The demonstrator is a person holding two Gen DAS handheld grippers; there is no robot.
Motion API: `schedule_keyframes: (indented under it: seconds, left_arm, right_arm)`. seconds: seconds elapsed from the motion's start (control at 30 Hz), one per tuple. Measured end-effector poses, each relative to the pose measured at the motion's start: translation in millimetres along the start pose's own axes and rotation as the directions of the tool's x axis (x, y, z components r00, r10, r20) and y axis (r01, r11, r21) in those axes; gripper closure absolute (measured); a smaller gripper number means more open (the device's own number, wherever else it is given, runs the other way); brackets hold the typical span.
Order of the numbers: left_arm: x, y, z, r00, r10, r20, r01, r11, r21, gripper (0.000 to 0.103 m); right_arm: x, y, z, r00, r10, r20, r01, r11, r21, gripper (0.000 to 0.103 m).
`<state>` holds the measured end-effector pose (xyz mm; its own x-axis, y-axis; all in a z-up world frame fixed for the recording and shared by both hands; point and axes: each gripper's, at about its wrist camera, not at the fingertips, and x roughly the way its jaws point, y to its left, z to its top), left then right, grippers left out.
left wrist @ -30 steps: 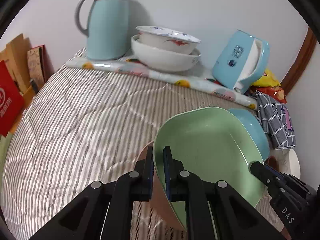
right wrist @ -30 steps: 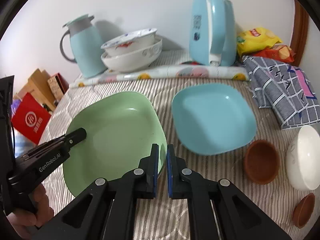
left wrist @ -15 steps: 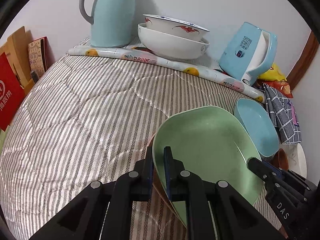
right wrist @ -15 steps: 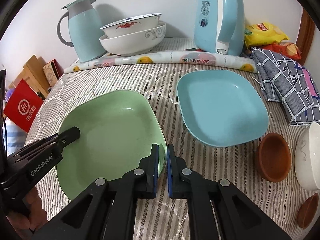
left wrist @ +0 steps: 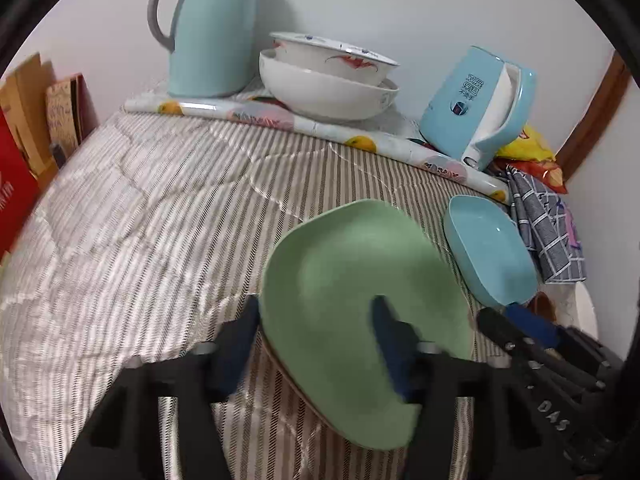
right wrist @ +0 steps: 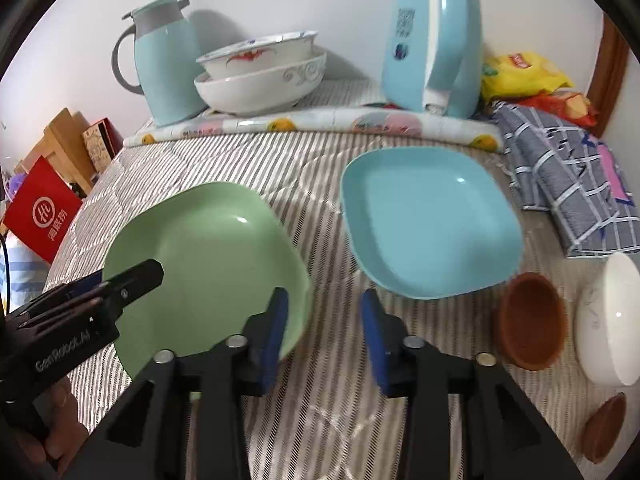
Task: Organize plates and bowls
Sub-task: 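Lift the green plate and lower it onto the pink plate, open right tool, then move the right tool to the blue square plate and grasp its rim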
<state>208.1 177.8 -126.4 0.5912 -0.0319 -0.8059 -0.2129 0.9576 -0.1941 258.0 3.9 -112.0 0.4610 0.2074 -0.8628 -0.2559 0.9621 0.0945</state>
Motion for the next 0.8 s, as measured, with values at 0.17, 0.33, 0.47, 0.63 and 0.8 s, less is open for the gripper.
schedule_keyframes:
  seconds: [0.17,0.33,0.47,0.63,0.8]
  left_arm:
    - [-13.0,-2.6,0.1,1.0,0.001,0.02,-0.001,1.0,-0.009,0.039]
    - [-25.9,-9.7,0.4,0.999,0.017,0.044,-0.016,1.0,-0.007,0.039]
    - [-33.0,-23.2,1.1,0.998,0.02,0.062,-0.02,1.0,0.005,0.039]
    - [-36.9,-44.3,2.7,0.997,-0.013,0.071,0.012,1.0,0.013,0.039]
    - [-31.8,-70.1,9.1,0.998,-0.029,0.053,0.026,0.999,0.044,0.039]
  right_arm:
    - [-17.9,-13.2,-3.4,1.0,0.006,0.016,-0.006,1.0,0.028,0.06]
    - [-36.8,-29.8,-8.6,0.999,-0.007,0.037,0.005,0.999,0.053,0.049]
    - [-52.2,-49.2,-11.1,0.996,-0.071,0.062,0.065,0.994,0.089,0.035]
    - [-70.2,-75.4,-11.7,0.99,-0.106,0.093,0.096,0.989,0.112,0.035]
    - [-78.7,-99.3,-8.4,0.992,-0.093,0.082,0.082,0.989,0.123,0.035]
